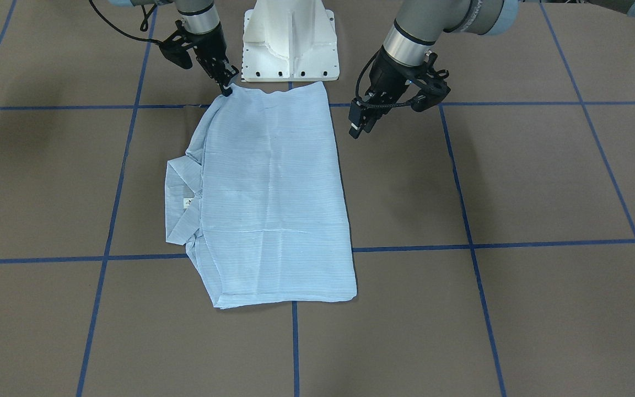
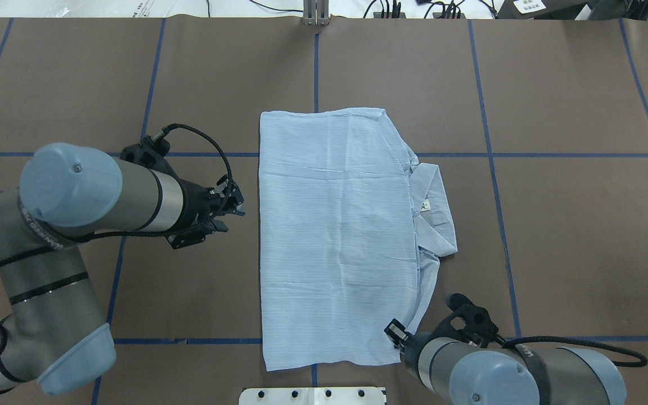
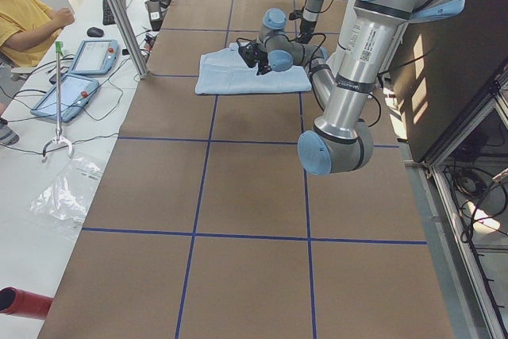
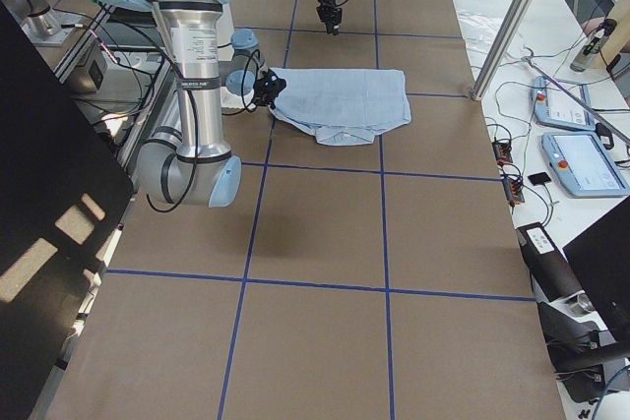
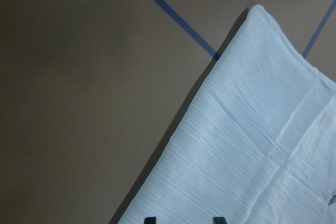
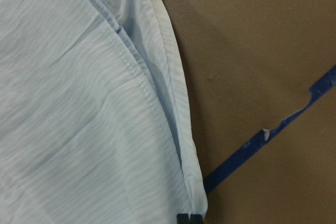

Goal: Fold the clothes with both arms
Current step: 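Move the left gripper down to the other near corner of the shirt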

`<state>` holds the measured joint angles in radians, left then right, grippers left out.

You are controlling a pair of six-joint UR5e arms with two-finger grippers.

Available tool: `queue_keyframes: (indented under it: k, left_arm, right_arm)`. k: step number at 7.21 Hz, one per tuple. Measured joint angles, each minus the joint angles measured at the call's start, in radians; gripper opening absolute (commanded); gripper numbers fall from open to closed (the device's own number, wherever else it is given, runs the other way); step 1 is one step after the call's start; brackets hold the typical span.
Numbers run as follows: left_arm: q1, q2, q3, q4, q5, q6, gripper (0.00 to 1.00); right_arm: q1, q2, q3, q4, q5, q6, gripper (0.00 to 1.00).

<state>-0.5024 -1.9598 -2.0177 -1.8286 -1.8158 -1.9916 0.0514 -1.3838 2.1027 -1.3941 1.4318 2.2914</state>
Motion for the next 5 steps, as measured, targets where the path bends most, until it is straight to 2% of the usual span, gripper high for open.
queue_keyframes:
  k: [3, 5]
  left_arm:
    - [0.214, 0.032, -0.003, 0.000, 0.086, -0.148, 0.52]
    - [0.303, 0.036, 0.008, 0.000, 0.115, -0.195, 0.54]
  right_arm:
    - [0.002, -0.001, 0.009, -0.038, -0.001, 0.002, 0.00]
    - [0.001, 0.002, 0.011, -0.048, 0.001, 0.002, 0.00]
